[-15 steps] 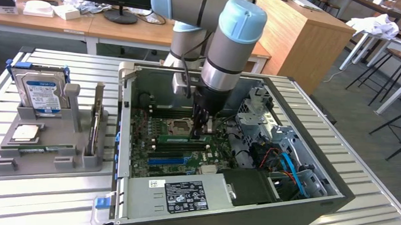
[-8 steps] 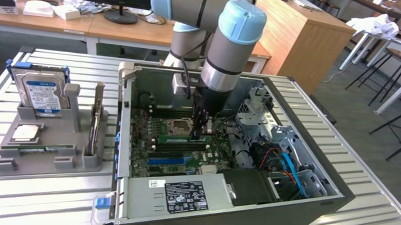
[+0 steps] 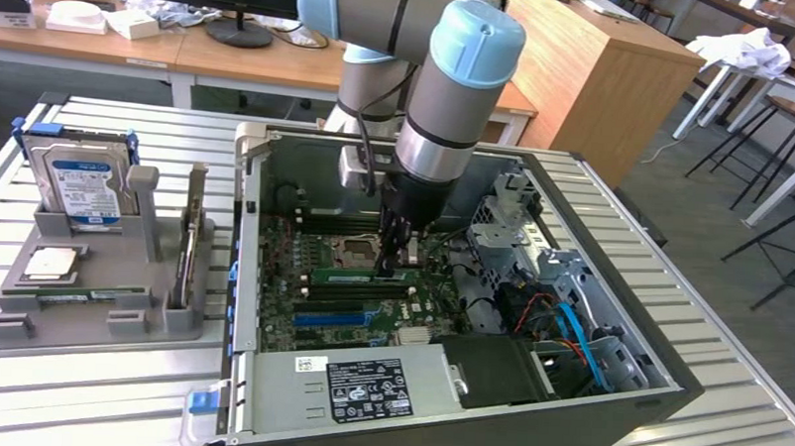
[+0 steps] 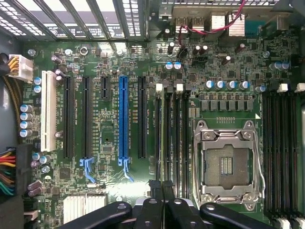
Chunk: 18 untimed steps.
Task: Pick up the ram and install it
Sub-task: 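Insert the ram into the slot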
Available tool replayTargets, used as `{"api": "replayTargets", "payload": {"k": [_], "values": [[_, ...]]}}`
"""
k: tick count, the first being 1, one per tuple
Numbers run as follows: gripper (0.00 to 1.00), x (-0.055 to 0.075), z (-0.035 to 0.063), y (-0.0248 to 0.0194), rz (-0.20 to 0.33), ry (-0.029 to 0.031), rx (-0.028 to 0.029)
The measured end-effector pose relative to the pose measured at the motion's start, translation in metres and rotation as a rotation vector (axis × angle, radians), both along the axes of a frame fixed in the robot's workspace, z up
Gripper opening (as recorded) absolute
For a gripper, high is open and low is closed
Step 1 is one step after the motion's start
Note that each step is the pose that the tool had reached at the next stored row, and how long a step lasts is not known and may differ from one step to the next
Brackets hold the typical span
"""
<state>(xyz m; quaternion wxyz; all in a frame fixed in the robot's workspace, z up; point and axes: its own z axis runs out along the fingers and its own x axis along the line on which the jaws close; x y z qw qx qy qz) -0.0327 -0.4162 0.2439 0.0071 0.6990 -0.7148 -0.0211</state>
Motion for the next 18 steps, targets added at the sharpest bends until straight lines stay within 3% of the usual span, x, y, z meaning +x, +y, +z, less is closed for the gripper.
{"api": "replayTargets", "payload": {"k": [18], "values": [[0.11, -0.0001, -0.0076, -0.0001, 0.0, 0.0001, -0.0001]]}}
